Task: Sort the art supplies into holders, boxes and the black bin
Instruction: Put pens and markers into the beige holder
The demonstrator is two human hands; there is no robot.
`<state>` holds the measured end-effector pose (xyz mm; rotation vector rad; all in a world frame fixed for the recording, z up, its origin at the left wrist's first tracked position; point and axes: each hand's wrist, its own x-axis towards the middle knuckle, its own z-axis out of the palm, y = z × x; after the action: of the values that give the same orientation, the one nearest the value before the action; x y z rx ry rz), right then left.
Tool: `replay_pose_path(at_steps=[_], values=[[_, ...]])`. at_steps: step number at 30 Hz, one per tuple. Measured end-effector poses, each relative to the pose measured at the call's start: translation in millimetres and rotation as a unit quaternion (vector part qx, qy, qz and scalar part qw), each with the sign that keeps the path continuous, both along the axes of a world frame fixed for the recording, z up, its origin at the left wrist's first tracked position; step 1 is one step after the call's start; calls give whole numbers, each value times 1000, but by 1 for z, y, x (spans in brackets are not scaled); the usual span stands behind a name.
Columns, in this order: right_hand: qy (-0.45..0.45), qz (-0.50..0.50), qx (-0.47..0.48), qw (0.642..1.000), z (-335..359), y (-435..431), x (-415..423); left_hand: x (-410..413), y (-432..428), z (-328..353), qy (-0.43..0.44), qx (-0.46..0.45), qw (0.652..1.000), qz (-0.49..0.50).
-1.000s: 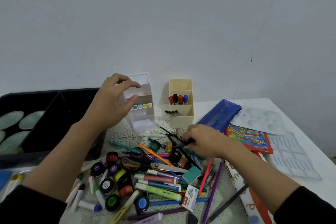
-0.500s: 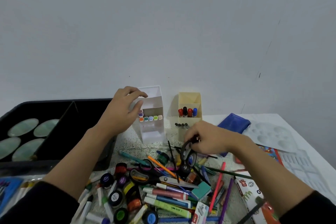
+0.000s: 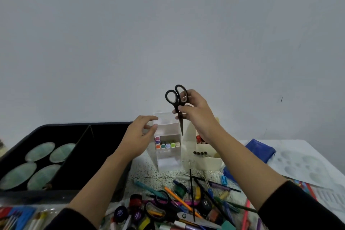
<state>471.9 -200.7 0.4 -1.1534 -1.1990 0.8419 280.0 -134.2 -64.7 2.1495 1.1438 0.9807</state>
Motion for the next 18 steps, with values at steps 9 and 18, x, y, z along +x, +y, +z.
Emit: replay_pose_path(at_steps=[9,18], values=[[104,-85,-54,989,-42,-4,18,1,7,-3,6,50,998,25],[175,-96,-52,978,-52,-13,42,24,-18,11,28,184,983,-1]])
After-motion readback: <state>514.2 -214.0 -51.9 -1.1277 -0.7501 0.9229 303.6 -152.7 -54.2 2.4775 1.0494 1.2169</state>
